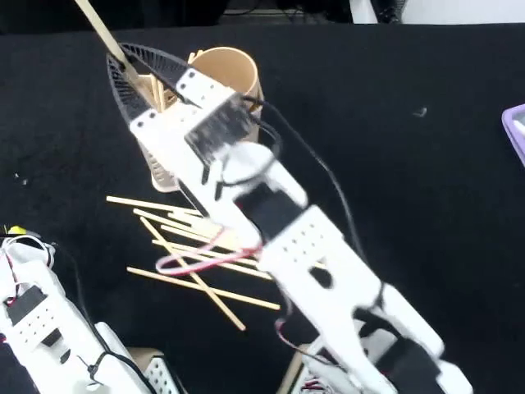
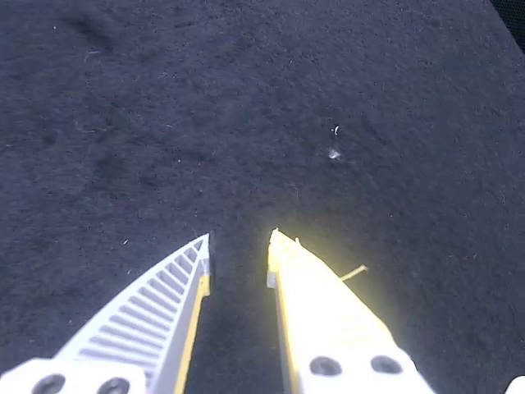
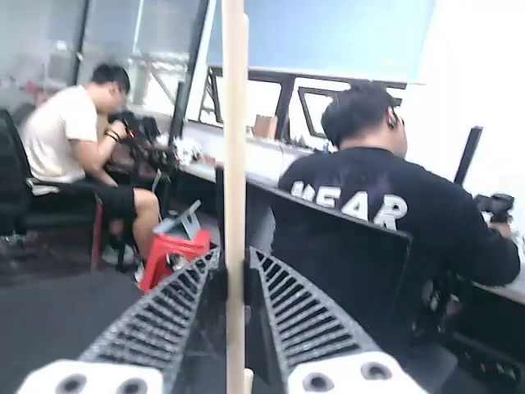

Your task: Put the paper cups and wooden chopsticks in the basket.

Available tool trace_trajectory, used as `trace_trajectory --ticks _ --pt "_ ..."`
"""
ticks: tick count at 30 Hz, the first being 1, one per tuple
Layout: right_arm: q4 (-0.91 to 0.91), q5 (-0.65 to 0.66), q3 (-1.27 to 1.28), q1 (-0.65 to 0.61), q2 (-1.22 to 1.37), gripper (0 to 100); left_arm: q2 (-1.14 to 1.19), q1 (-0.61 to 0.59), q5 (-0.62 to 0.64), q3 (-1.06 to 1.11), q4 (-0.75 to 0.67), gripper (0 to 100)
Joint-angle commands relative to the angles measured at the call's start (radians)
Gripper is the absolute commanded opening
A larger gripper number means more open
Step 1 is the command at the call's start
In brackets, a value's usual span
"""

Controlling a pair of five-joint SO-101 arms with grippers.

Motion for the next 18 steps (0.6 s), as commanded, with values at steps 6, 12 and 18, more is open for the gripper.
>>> trace_trajectory --ticks 6,12,18 --pt "-0.021 -0.006 -0.194 0.064 0.255 4.4 -0.018 0.015 -0.003 -0.019 -0.006 13" --pt "0.129 -0.087 -0.189 0.063 0.239 14.9 -0.018 0.015 -0.003 -0.019 -0.006 13" --pt "0.439 -0.104 -0.142 0.064 -0.001 10.0 -0.018 0.015 -0.003 -0.019 -0.008 13"
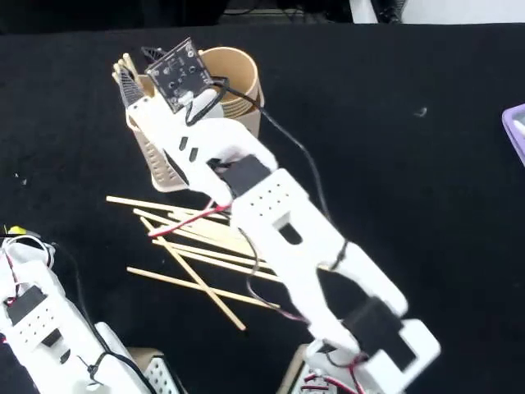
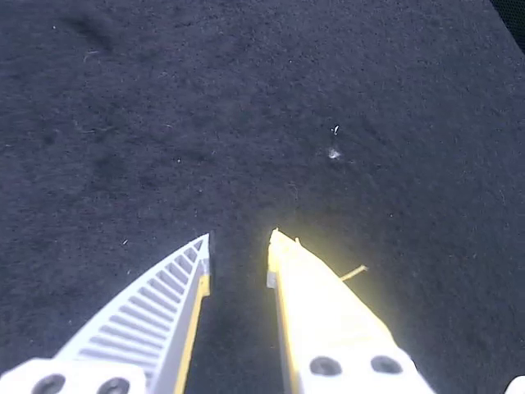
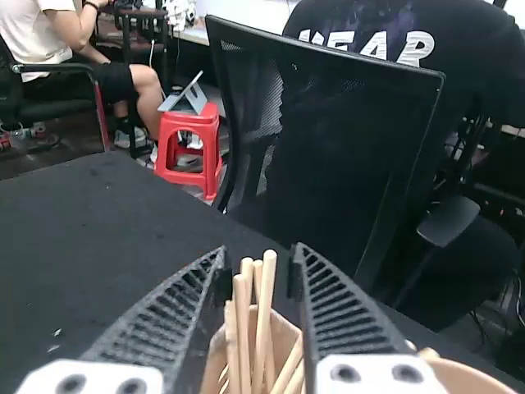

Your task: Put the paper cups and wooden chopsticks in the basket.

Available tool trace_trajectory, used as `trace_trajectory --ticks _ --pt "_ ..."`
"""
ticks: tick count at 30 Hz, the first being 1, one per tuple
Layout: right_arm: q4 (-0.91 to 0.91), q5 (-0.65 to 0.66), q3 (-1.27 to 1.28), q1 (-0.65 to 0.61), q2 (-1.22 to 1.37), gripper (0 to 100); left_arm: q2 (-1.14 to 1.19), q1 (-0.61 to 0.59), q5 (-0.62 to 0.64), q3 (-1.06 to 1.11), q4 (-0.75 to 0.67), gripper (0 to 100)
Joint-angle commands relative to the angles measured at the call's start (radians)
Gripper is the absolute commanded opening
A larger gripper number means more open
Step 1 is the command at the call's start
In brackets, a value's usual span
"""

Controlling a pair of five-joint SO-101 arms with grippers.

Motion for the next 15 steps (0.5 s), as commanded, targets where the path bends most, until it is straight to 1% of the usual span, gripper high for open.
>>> trace_trajectory --ticks 1,5,8,10,11,13,15 --pt "0.245 -0.008 0.021 0.014 -0.242 10.2 -0.018 0.013 -0.003 -0.019 -0.008 13" --pt "0.577 -0.008 0.228 -0.017 -0.47 10.3 -0.018 0.013 -0.003 -0.019 -0.008 13" --pt "0.709 -0.006 0.463 -0.026 -0.599 10.8 -0.018 0.013 -0.003 -0.019 -0.008 13" --pt "0.713 0.002 0.645 -0.025 -0.654 14.7 -0.018 0.013 -0.003 -0.019 -0.008 13" --pt "0.71 0.028 0.728 -0.021 -0.668 17.5 -0.018 0.013 -0.003 -0.019 -0.008 13" --pt "0.661 0.124 0.871 -0.021 -0.671 21.6 -0.018 0.013 -0.003 -0.019 -0.008 13" --pt "0.592 0.232 0.977 -0.02 -0.656 22.6 -0.018 0.013 -0.003 -0.019 -0.008 13"
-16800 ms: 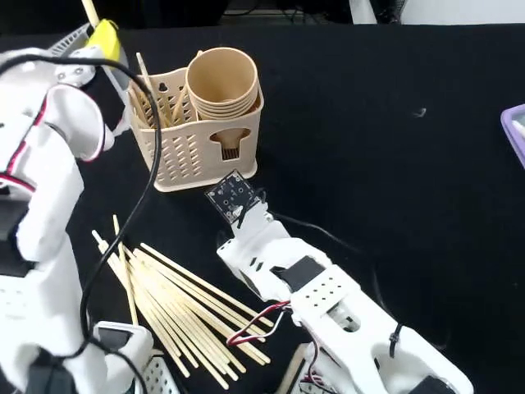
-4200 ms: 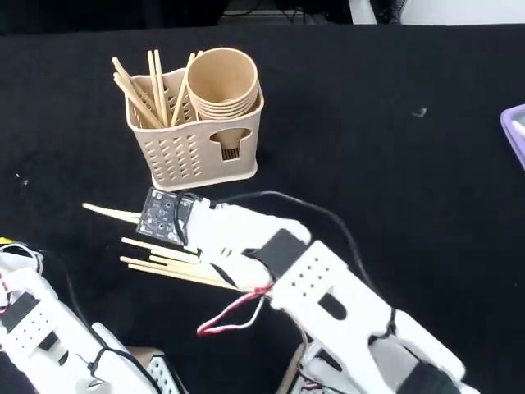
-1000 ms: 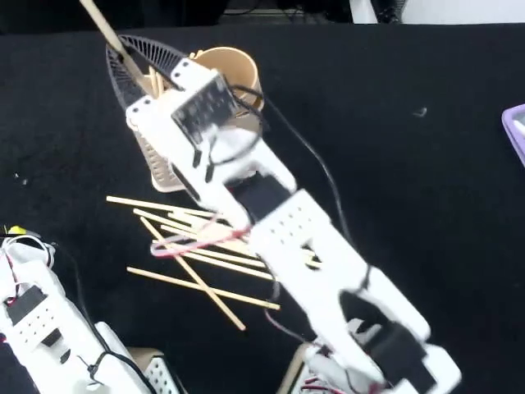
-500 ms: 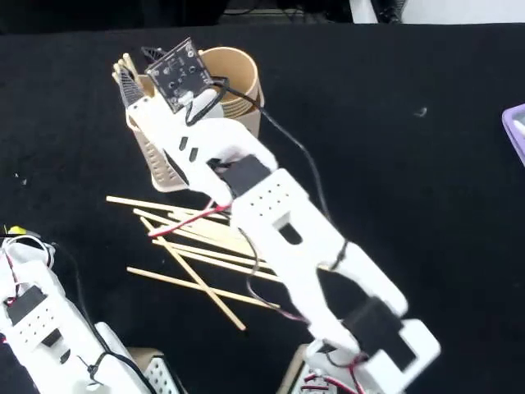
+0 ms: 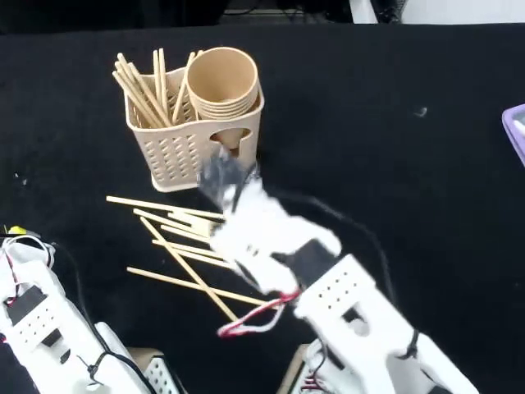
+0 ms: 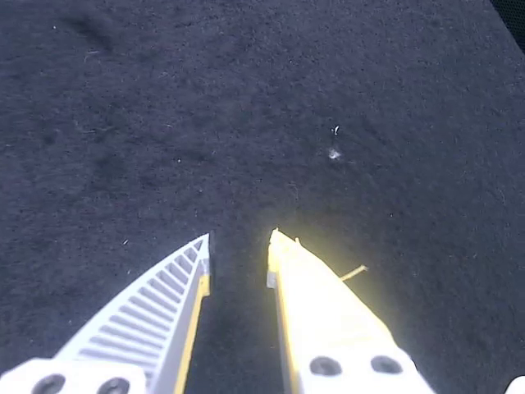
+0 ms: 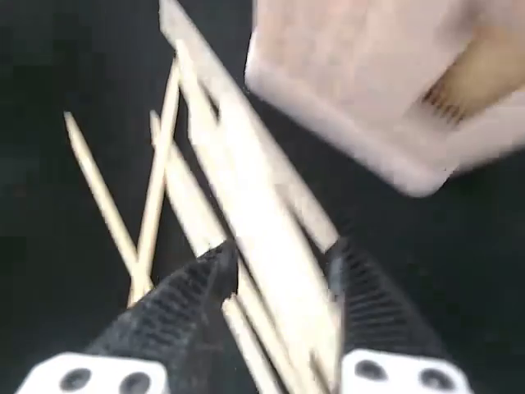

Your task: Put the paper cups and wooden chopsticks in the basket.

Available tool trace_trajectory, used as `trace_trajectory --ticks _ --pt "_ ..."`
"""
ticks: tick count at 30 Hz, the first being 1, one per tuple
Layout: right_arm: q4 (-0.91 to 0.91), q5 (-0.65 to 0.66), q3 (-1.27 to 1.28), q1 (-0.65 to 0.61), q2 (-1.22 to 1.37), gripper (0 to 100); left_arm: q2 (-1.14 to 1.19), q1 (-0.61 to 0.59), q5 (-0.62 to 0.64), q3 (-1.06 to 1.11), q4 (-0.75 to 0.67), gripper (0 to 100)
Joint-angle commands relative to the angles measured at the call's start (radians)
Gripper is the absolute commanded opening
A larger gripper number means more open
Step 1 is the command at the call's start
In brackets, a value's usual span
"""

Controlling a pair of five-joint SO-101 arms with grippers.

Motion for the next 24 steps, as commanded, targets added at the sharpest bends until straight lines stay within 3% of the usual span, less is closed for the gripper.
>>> trace_trajectory --ticks 1,5,9,15,18,24 --pt "-0.11 0.164 0.179 -0.008 -0.018 22.6 -0.018 0.013 -0.003 -0.019 -0.008 13" --pt "-0.192 0.17 0.205 -0.014 0.067 22.6 -0.018 0.013 -0.003 -0.019 -0.008 13" --pt "-0.164 0.166 0.127 -0.064 0.156 22.6 -0.018 0.013 -0.003 -0.019 -0.008 13" --pt "-0.052 0.002 0.001 -0.238 0.183 22.6 -0.018 0.015 -0.035 -0.019 -0.008 13" --pt "-0.115 0.0 0.027 -0.31 0.185 22.5 -0.018 0.015 -0.049 -0.019 -0.008 12" --pt "-0.236 0.003 0.038 -0.311 0.288 22.5 -0.018 0.015 -0.049 -0.019 -0.008 12"
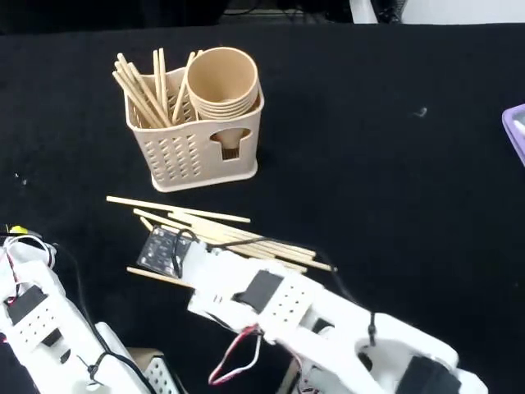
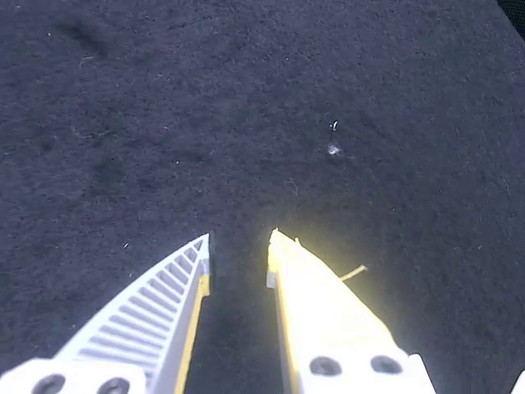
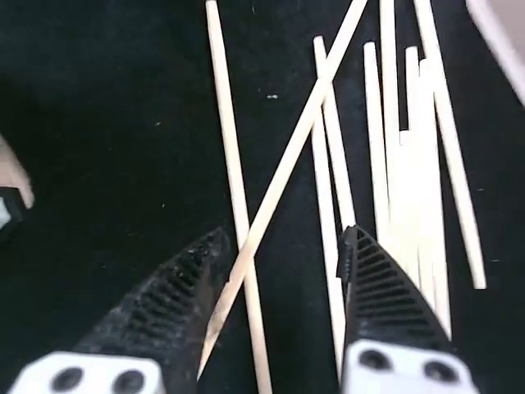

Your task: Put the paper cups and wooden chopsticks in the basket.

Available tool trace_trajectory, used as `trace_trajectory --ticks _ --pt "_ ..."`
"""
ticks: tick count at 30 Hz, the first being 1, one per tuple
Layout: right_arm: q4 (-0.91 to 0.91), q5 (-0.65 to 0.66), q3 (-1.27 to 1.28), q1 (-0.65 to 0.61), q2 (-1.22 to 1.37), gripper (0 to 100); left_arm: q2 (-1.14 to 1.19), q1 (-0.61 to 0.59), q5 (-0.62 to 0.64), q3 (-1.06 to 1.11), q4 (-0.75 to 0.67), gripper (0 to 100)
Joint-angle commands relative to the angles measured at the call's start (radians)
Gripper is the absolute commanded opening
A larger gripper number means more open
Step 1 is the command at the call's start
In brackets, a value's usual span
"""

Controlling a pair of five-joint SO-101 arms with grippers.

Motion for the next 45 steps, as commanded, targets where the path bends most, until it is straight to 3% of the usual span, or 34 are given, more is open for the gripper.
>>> trace_trajectory --ticks 1,10,12,16,20,34,38,45 --pt "-0.044 -0.006 -0.048 -0.02 0.094 22.5 -0.018 0.012 -0.011 -0.021 -0.008 12" --pt "-0.021 -0.008 -0.298 -0.02 0.487 22.3 -0.018 0.01 -0.011 -0.021 -0.008 12" --pt "0.043 -0.005 -0.36 -0.021 0.527 18.1 -0.018 0.01 -0.011 -0.021 -0.008 12" --pt "0.077 -0.005 -0.397 -0.021 0.552 0.4 -0.018 0.01 -0.011 -0.021 -0.008 12" --pt "0.086 -0.005 -0.395 -0.011 0.547 1.1 -0.018 0.01 -0.011 -0.021 -0.008 12" --pt "0.265 0.057 -0.395 0.087 0.162 1.0 -0.018 0.012 -0.011 -0.022 -0.008 12" --pt "0.256 0.058 -0.403 0.118 0.059 1.0 -0.018 0.012 -0.011 -0.022 -0.008 12" --pt "0.089 0.052 -0.403 0.13 -0.122 1.0 -0.018 0.012 -0.011 -0.022 -0.009 12"
